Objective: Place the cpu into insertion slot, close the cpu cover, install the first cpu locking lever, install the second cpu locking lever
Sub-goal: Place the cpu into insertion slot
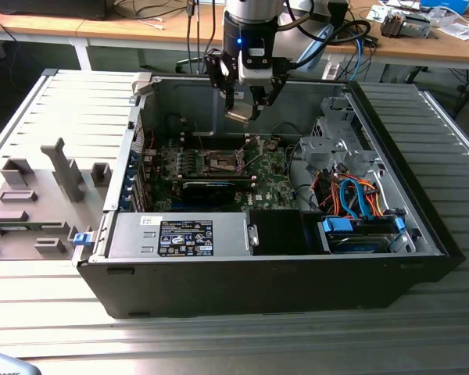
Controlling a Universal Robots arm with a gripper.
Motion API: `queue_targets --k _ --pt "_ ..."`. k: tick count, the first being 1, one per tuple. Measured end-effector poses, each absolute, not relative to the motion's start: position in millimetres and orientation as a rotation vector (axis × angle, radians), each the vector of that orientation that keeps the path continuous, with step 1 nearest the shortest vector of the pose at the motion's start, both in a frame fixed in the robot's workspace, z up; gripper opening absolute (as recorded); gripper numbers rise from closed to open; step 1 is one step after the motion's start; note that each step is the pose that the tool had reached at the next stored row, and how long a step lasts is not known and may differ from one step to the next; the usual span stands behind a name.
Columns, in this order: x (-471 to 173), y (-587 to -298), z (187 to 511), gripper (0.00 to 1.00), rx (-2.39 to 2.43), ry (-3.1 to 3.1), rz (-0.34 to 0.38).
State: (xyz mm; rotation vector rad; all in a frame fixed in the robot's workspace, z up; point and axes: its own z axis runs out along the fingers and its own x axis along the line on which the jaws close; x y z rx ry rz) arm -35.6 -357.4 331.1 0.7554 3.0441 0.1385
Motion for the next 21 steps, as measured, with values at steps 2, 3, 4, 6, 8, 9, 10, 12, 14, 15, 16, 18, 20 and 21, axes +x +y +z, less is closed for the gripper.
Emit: queue_targets --k 2,3,4,6,8,9,10,12,14,15,16,18,20,21 --pt "-35.6 -357.4 331.1 0.54 0.758 3.044 0.138" --pt "-35.6 -357.4 331.1 0.54 0.759 3.043 0.138" --pt "-35.6 -357.4 331.1 0.54 0.76 3.043 0.138" --pt "-35.6 -357.4 331.1 0.54 0.762 3.042 0.138" --pt "-35.6 -357.4 331.1 0.54 0.764 3.042 0.138" --pt "-35.6 -357.4 331.1 0.54 0.765 3.042 0.138" --pt "-35.6 -357.4 331.1 0.54 0.766 3.041 0.138" --pt "-35.6 -357.4 331.1 0.54 0.767 3.041 0.138" --pt "-35.6 -357.4 331.1 0.54 0.769 3.04 0.138" --pt "-35.6 -357.4 331.1 0.54 0.77 3.04 0.138" --pt "-35.6 -357.4 331.1 0.54 0.771 3.04 0.138" --pt "-35.6 -357.4 331.1 0.54 0.775 3.039 0.138" --pt "-35.6 -357.4 331.1 0.54 0.78 3.037 0.138" --pt "-35.6 -357.4 331.1 0.54 0.79 3.034 0.138"
